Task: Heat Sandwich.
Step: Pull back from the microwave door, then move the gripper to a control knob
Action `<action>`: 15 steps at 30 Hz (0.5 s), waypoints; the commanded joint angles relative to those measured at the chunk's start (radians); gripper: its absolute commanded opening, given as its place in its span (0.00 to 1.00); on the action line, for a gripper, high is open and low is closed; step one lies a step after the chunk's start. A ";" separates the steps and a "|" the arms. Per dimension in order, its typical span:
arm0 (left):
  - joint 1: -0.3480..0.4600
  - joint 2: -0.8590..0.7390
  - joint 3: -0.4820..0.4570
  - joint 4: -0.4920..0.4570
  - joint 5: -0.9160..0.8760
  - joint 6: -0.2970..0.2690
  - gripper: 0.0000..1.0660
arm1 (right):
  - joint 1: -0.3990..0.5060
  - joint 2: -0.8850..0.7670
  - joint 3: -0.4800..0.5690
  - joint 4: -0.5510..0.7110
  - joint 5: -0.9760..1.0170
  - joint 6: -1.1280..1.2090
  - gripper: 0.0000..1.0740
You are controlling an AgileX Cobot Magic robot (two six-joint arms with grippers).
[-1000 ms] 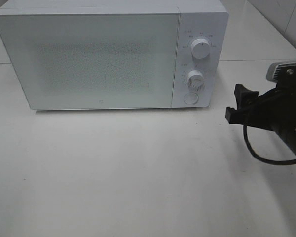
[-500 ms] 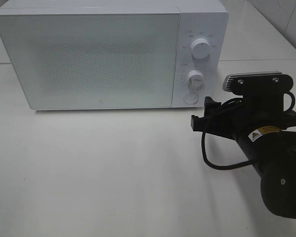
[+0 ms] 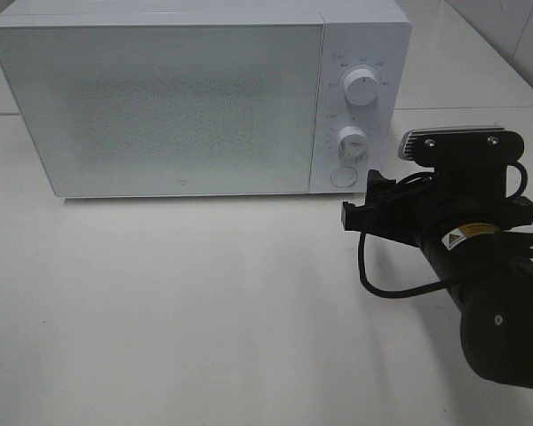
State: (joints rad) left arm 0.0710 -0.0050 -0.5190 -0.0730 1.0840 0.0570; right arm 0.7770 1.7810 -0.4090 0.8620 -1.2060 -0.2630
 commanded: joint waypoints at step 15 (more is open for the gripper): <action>0.004 -0.023 0.001 -0.001 -0.013 -0.003 0.92 | -0.043 0.181 -0.194 -0.066 -0.046 -0.010 0.74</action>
State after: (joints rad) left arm 0.0710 -0.0050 -0.5190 -0.0730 1.0840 0.0570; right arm 0.7430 1.9530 -0.5830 0.8090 -1.2060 -0.2630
